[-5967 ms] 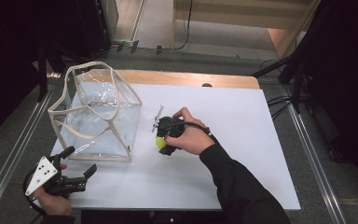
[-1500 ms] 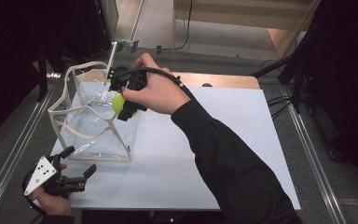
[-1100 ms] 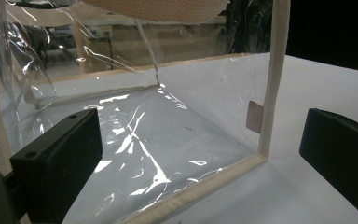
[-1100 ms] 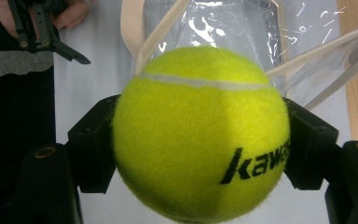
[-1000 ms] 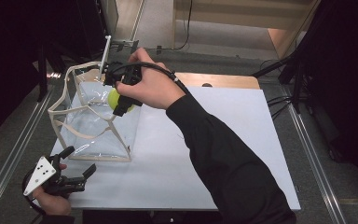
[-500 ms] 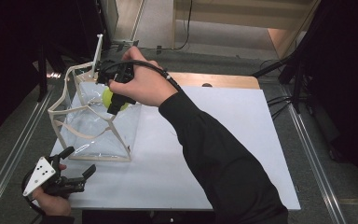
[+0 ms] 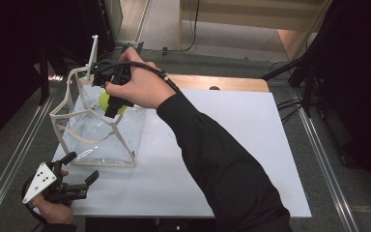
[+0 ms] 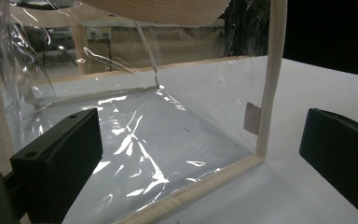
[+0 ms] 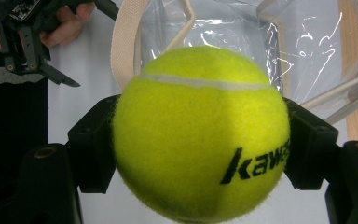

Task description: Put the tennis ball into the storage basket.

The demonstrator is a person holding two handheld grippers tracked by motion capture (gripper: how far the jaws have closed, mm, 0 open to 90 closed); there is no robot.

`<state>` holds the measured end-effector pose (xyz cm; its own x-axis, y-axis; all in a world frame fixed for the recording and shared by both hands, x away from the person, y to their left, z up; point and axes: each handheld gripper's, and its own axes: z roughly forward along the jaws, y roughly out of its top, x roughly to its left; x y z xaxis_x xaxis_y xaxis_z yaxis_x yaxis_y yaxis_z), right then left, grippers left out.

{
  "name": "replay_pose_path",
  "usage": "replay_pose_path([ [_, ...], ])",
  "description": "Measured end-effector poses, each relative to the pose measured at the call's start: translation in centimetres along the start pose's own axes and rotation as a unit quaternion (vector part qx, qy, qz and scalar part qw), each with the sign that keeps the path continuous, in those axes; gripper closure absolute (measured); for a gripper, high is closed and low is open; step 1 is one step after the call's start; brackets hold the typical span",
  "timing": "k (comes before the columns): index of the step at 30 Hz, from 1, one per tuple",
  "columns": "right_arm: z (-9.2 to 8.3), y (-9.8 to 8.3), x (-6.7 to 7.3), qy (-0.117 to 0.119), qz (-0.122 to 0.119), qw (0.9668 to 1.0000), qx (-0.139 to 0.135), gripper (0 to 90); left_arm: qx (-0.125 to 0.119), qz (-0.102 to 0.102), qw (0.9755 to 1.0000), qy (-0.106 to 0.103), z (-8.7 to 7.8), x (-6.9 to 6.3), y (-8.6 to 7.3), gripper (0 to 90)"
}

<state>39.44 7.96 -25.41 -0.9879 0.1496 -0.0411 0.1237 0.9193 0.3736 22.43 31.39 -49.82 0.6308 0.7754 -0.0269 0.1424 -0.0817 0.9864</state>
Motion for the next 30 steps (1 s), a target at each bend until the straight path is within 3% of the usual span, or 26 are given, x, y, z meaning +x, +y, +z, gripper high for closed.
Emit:
replay_pose_path([
  [30, 2.6, 2.4, -1.6, 0.009, -0.007, 0.9999, 0.01, 23.4, -0.001, -0.001, 1.0, -0.001, -0.1, 0.1, 0.0, 0.0],
])
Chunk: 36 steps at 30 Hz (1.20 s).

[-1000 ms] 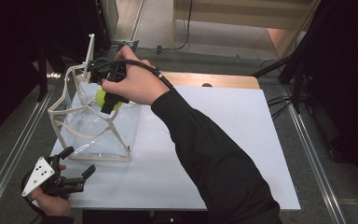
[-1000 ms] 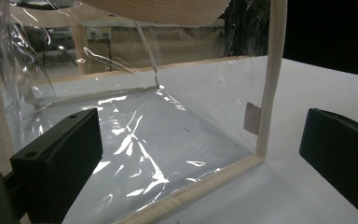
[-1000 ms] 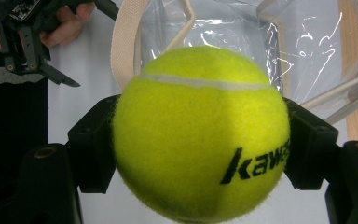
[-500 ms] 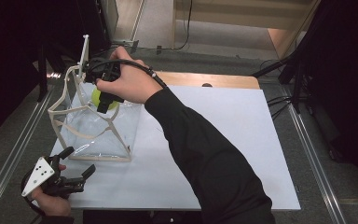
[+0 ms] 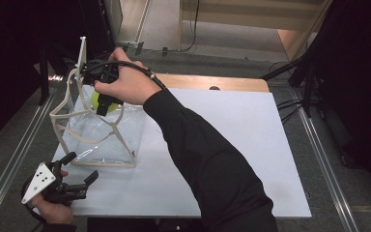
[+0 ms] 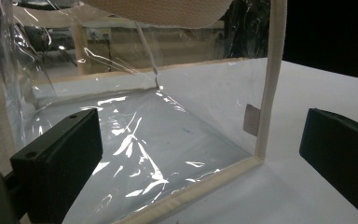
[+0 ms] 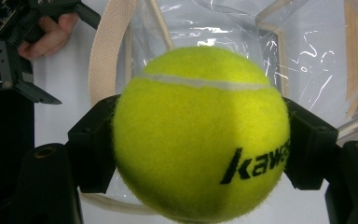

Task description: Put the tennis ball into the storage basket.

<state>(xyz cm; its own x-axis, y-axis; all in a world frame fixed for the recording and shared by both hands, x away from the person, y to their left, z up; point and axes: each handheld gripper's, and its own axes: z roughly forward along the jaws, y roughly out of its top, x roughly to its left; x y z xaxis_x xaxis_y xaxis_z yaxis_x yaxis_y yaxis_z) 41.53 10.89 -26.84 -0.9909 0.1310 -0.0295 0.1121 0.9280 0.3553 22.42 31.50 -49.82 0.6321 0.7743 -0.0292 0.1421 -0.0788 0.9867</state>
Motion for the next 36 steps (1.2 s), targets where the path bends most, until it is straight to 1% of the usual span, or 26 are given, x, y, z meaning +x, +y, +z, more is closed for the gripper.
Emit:
replay_pose_path([
  [5, 0.5, 0.0, -0.3, -0.003, 0.006, 1.0, 0.007, 23.5, 0.0, 0.0, 1.0, 0.0, 0.0, 0.0, 0.0, 0.0],
  [14, 1.0, -0.5, -0.4, -0.002, 0.002, 0.9999, 0.013, 23.3, 0.0, -0.001, 1.0, 0.0, 0.0, 0.0, 0.0, 0.0],
  [15, 1.0, -0.6, -0.3, -0.003, 0.006, 0.9999, 0.016, 23.2, 0.0, -0.001, 1.0, 0.0, 0.0, 0.0, 0.0, 0.0],
  [17, 0.9, -0.7, -0.3, -0.011, 0.0, 0.9997, 0.02, 23.0, 0.001, 0.0, 1.0, 0.0, 0.0, 0.0, 0.0, 0.0],
  [19, 0.9, -0.8, -0.2, -0.012, 0.003, 0.9997, 0.022, 22.8, 0.001, 0.0, 1.0, 0.0, 0.0, 0.0, 0.0, 0.0],
  [20, 0.8, -1.0, -0.1, -0.02, -0.002, 0.9995, 0.022, 21.4, 0.002, 0.0, 1.0, 0.001, 0.1, -0.1, 0.0, 0.0],
  [22, 0.6, -1.1, 0.0, -0.022, -0.002, 0.9995, 0.022, 19.0, 0.002, 0.001, 1.0, 0.001, 0.1, -0.1, 0.0, 0.0],
  [23, 0.6, -1.1, 0.0, -0.022, -0.002, 0.9995, 0.022, 19.0, 0.002, 0.001, 1.0, 0.001, 0.1, -0.1, 0.0, 0.0],
  [24, 0.3, -1.2, 0.0, -0.016, -0.001, 0.9997, 0.018, 17.3, 0.002, 0.001, 1.0, 0.001, 0.1, -0.1, 0.0, 0.0],
  [27, 0.0, -1.4, 0.1, -0.021, 0.002, 0.9996, 0.021, 16.0, 0.002, 0.0, 1.0, 0.002, 0.1, -0.1, 0.0, 0.0],
  [29, 0.0, -1.5, 0.2, -0.02, 0.002, 0.9996, 0.02, 15.8, 0.003, 0.001, 1.0, 0.002, 0.1, -0.1, 0.0, 0.0],
  [30, -0.2, -1.6, 0.3, -0.024, 0.002, 0.9995, 0.019, 13.6, 0.003, 0.002, 1.0, 0.001, 0.1, -0.1, 0.0, 0.0],
  [32, -0.4, -1.8, 0.4, -0.027, 0.004, 0.9995, 0.013, 10.8, 0.003, 0.001, 1.0, 0.002, 0.1, -0.1, 0.0, 0.0],
  [33, -0.4, -1.8, 0.4, -0.027, 0.004, 0.9995, 0.013, 10.8, 0.003, 0.001, 1.0, 0.002, 0.1, -0.1, 0.0, 0.0],
  [36, -0.7, -2.3, 0.6, -0.031, 0.004, 0.9995, 0.003, 4.9, 0.002, 0.003, 1.0, 0.002, 0.2, -0.1, 0.0, 0.0],
])
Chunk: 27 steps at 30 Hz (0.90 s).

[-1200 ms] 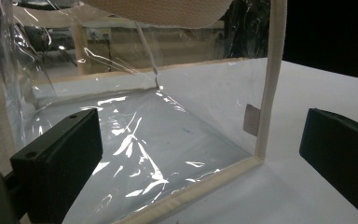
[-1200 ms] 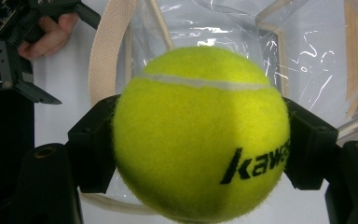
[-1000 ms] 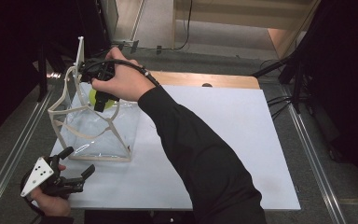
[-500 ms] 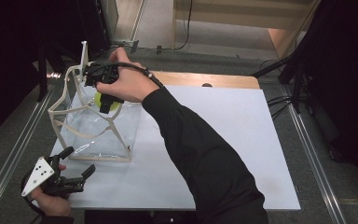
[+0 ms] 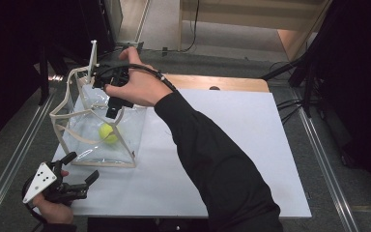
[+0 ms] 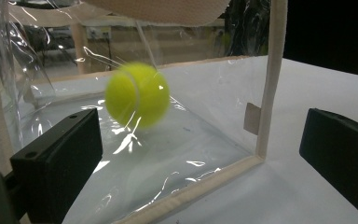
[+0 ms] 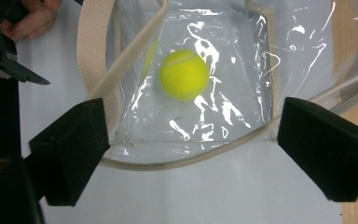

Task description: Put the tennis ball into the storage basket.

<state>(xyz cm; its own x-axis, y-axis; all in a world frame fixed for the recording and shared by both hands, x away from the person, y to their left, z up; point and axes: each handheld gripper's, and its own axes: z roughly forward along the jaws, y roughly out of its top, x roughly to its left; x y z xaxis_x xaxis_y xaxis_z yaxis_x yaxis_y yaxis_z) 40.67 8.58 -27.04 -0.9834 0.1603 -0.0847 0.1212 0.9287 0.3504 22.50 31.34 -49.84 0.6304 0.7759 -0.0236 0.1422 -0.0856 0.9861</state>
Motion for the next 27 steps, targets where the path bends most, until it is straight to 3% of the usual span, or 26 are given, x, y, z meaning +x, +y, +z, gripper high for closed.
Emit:
replay_pose_path([
  [11, -0.6, -1.8, 0.3, -0.012, 0.021, 0.9997, -0.003, 0.0, 0.001, 0.0, 1.0, 0.0, 0.0, 0.0, 0.0, 0.0],
  [27, 0.2, -4.8, 0.7, -0.015, 0.037, 0.9992, -0.004, 0.0, 0.001, -0.002, 1.0, 0.0, 0.1, -0.1, 0.0, 0.0],
])
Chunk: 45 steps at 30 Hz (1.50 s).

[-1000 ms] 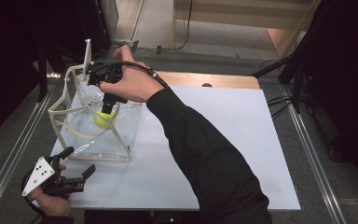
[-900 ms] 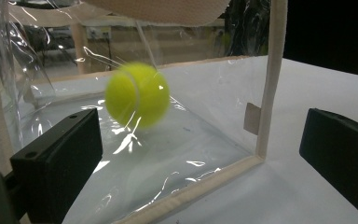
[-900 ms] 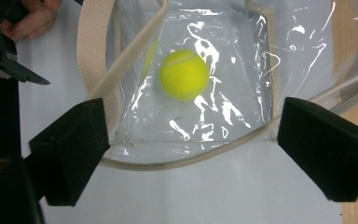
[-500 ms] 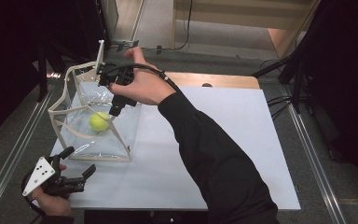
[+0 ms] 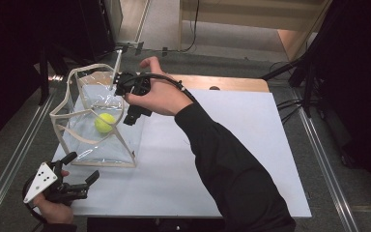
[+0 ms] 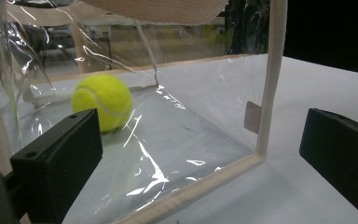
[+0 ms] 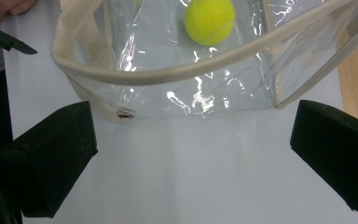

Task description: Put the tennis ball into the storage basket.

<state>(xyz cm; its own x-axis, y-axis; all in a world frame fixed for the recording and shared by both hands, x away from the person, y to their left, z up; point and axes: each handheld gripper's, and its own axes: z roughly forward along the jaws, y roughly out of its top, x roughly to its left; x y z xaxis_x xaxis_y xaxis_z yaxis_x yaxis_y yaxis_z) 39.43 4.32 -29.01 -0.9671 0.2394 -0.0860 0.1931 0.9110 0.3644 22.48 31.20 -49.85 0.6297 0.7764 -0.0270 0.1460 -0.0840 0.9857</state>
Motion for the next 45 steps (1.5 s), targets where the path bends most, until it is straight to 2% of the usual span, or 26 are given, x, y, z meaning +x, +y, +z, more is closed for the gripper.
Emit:
replay_pose_path([
  [14, 1.2, -2.5, 0.5, -0.003, 0.013, 0.9999, -0.007, 0.0, 0.002, 0.003, 1.0, 0.0, 0.0, 0.0, 0.0, 0.0],
  [18, 1.8, -3.2, 0.8, -0.002, 0.009, 0.9999, -0.009, 0.0, 0.003, 0.003, 1.0, -0.001, 0.0, 0.0, 0.0, 0.0],
  [30, 2.7, -5.7, 1.5, -0.001, 0.027, 0.9995, -0.016, 0.0, 0.005, 0.006, 1.0, -0.001, 0.0, 0.0, 0.0, 0.0],
  [36, 2.9, -7.6, 1.9, -0.008, 0.039, 0.999, -0.021, 0.0, 0.007, 0.008, 0.9999, 0.0, 0.0, 0.0, 0.1, 0.0],
  [44, 3.1, -9.6, 2.0, -0.012, 0.058, 0.9975, -0.038, 0.0, 0.007, 0.008, 1.0, 0.0, 0.1, 0.0, 0.0, 0.0],
  [45, 3.1, -10.2, 2.0, -0.012, 0.061, 0.9971, -0.044, 0.0, 0.007, 0.009, 0.9999, 0.0, 0.1, 0.0, 0.0, 0.0],
])
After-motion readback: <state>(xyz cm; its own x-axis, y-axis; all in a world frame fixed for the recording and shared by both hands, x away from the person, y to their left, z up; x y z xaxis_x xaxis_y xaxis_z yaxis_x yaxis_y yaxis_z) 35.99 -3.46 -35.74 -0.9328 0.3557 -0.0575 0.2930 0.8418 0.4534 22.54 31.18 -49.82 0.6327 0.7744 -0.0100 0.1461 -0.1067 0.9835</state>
